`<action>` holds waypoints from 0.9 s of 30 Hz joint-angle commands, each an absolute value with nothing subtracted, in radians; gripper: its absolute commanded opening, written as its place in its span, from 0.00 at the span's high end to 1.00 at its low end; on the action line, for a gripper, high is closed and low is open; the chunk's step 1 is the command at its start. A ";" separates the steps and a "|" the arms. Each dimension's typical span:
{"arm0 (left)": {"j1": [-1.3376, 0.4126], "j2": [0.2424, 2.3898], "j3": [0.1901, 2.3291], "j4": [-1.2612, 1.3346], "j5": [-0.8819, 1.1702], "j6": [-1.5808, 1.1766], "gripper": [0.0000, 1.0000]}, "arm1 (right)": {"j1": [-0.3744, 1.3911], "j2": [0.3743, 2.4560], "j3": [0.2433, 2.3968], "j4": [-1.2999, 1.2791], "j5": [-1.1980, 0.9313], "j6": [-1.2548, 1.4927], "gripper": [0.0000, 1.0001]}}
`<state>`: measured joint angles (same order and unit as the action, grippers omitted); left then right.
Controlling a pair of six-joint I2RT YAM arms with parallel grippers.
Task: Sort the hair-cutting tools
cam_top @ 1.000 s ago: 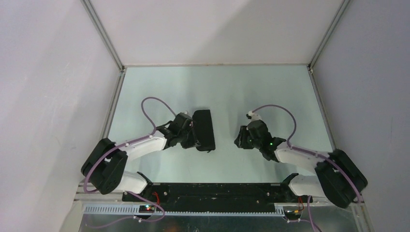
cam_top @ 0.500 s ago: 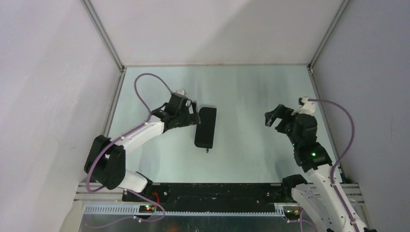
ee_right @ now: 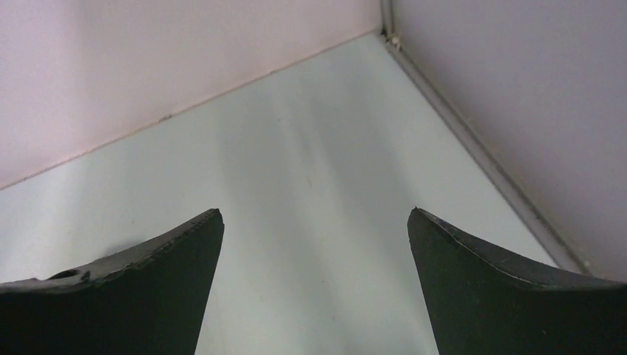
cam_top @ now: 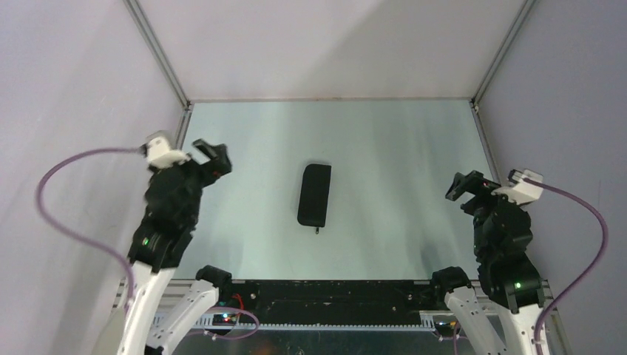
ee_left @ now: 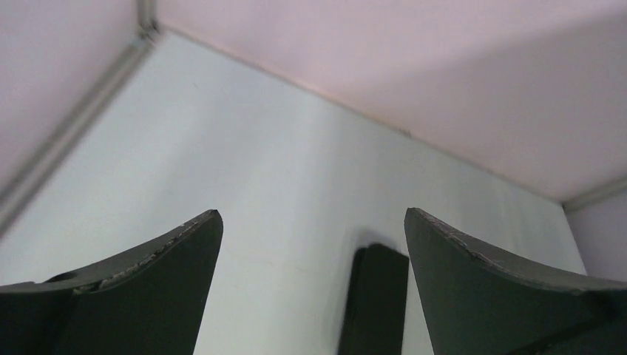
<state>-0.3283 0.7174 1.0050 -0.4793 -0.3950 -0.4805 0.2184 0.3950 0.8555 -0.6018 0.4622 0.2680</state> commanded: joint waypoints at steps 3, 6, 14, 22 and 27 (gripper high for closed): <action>-0.322 0.442 0.979 -0.554 -0.669 -0.293 0.00 | 0.215 0.302 0.894 -0.620 0.577 0.172 0.00; -0.322 0.332 0.925 -0.542 -0.697 -0.253 0.00 | 0.215 0.286 0.895 -0.634 0.584 0.170 0.01; -0.322 0.118 0.887 -0.640 -0.815 -0.217 0.00 | 0.215 0.253 0.897 -0.656 0.564 0.170 0.01; -0.322 0.014 0.878 -0.772 -0.843 -0.259 0.00 | 0.234 0.243 0.897 -0.650 0.541 0.157 0.01; -0.322 0.004 0.864 -0.805 -0.850 -0.301 0.00 | 0.249 0.237 0.890 -0.659 0.577 0.158 0.01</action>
